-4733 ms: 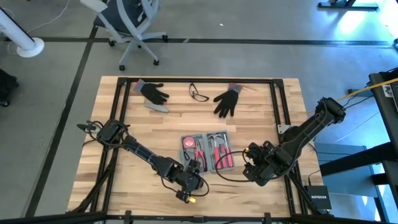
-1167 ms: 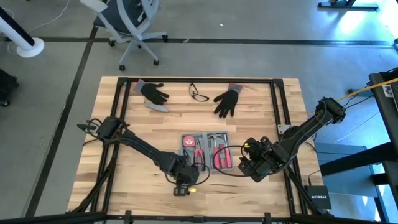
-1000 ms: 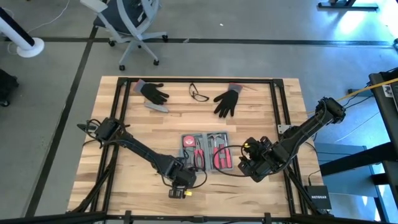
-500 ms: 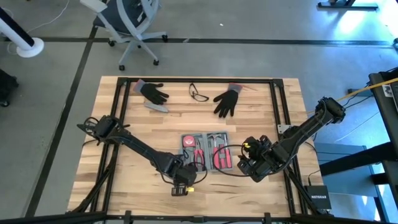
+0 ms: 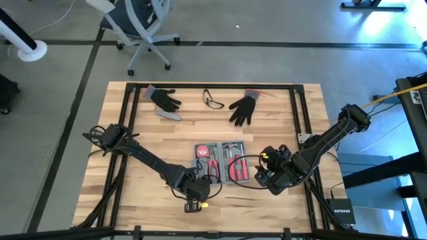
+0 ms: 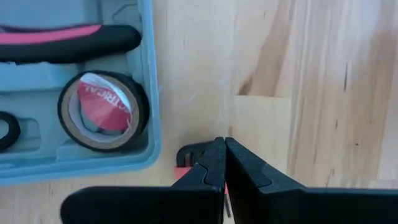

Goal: Prefit tool cases

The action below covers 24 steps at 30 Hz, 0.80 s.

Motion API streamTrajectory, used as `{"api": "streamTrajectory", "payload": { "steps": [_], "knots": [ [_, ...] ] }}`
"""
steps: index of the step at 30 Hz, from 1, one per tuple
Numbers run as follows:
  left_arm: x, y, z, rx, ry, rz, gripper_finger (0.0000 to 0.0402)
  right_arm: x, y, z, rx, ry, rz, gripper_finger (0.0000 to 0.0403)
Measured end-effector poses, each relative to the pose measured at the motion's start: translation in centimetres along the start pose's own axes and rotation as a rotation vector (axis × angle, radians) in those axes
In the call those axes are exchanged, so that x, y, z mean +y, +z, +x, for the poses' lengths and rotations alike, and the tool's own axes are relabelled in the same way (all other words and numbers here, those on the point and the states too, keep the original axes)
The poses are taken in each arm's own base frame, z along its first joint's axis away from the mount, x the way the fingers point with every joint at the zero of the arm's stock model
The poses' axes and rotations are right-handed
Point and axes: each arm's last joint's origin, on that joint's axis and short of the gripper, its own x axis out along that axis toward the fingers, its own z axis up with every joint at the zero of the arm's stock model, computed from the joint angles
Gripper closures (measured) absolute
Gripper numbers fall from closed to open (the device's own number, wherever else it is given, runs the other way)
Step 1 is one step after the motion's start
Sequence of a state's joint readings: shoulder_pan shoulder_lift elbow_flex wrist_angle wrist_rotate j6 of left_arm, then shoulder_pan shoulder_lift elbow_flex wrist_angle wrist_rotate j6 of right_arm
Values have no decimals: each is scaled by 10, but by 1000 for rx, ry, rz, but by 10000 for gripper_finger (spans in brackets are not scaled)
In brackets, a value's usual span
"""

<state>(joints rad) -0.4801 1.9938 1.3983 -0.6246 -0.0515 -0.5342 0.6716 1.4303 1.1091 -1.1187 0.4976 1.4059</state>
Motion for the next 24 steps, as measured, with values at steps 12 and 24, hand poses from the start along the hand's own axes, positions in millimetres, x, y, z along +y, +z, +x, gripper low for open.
{"api": "streamTrajectory", "payload": {
  "steps": [12,24],
  "knots": [
    [-3,-8,23,-9,-37,-44,401,0,0,0,11,2,1,146],
    [7,-1,8,-69,-85,-79,401,0,0,0,13,1,1,146]
  ]
}}
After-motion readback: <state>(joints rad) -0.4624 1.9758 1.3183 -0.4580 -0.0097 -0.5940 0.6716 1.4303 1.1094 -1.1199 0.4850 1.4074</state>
